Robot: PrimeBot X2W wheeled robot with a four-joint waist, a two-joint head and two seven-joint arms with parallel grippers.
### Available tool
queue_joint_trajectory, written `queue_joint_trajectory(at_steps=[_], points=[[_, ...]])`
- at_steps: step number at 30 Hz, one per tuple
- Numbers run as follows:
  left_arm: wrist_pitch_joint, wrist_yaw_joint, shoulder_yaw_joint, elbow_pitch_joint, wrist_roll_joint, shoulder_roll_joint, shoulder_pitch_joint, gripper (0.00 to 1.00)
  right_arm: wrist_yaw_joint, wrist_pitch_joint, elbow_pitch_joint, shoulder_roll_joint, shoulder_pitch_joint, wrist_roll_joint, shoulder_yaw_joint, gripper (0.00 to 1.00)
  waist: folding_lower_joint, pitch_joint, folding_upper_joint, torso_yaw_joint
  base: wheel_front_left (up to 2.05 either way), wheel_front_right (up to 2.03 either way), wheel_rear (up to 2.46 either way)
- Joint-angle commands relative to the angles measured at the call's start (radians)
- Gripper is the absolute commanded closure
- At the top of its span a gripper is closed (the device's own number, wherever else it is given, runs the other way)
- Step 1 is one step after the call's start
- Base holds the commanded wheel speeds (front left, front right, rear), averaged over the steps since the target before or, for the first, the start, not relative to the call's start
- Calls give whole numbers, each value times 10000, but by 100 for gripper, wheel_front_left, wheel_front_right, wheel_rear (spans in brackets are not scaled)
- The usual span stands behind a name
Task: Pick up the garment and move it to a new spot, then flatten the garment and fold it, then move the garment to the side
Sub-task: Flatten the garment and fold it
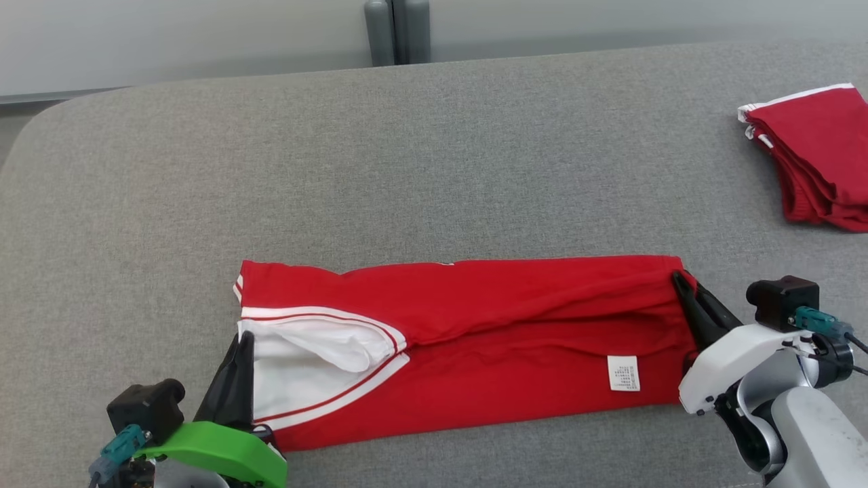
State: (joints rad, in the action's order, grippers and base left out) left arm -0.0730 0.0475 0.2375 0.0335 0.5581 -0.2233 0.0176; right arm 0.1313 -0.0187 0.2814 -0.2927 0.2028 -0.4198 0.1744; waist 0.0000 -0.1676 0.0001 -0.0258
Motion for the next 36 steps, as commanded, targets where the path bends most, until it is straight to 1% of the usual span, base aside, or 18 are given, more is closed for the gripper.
queue_joint_trajectory(at_steps=[1,2,3,4,5,9,15,19,21,28,33,36], points=[[-113,-67,15,140,44,43,121,100,-11,4,-53,74,-211,122,-77,95,0,27,-1,-12,0,0,0],[-133,-85,34,220,49,55,153,100,-13,8,-51,118,-280,165,-132,82,0,47,-1,-13,0,0,0],[-194,-106,48,282,60,62,199,87,-13,-6,-50,163,-349,213,-201,62,0,75,-1,-16,0,0,0],[-234,-126,70,335,95,74,275,46,-11,-40,-54,225,-443,240,-297,34,0,107,-1,-17,0,0,0],[-282,-151,88,367,127,83,390,0,-13,-98,-64,300,-548,263,-407,0,0,146,-1,-21,0,0,0],[-347,-150,109,226,235,55,918,0,-11,-242,-120,507,-989,312,-852,0,0,300,-1,-20,0,0,0],[-451,197,-5,-131,83,-136,1722,0,-11,-419,-385,754,-1534,431,-1725,0,0,556,-1,71,0,0,0],[-645,420,-47,-299,-132,-177,1715,0,-10,-317,-515,861,-1639,572,-2173,0,0,714,-1,166,0,0,0],[-764,469,-10,-323,-246,-97,1496,0,-10,-185,-543,929,-1592,669,-2305,0,0,787,-1,212,0,0,0],[-1037,602,197,-92,-485,133,963,0,-10,516,-163,1173,-881,897,-2332,0,0,918,-1,305,0,0,0],[-1118,540,303,109,-548,178,781,0,-10,1239,688,1125,-255,996,-2087,0,0,870,-1,394,0,0,0],[-1142,527,330,188,-549,201,696,0,-10,1485,1178,1028,-84,1054,-2013,0,0,848,-1,487,0,0,0]])
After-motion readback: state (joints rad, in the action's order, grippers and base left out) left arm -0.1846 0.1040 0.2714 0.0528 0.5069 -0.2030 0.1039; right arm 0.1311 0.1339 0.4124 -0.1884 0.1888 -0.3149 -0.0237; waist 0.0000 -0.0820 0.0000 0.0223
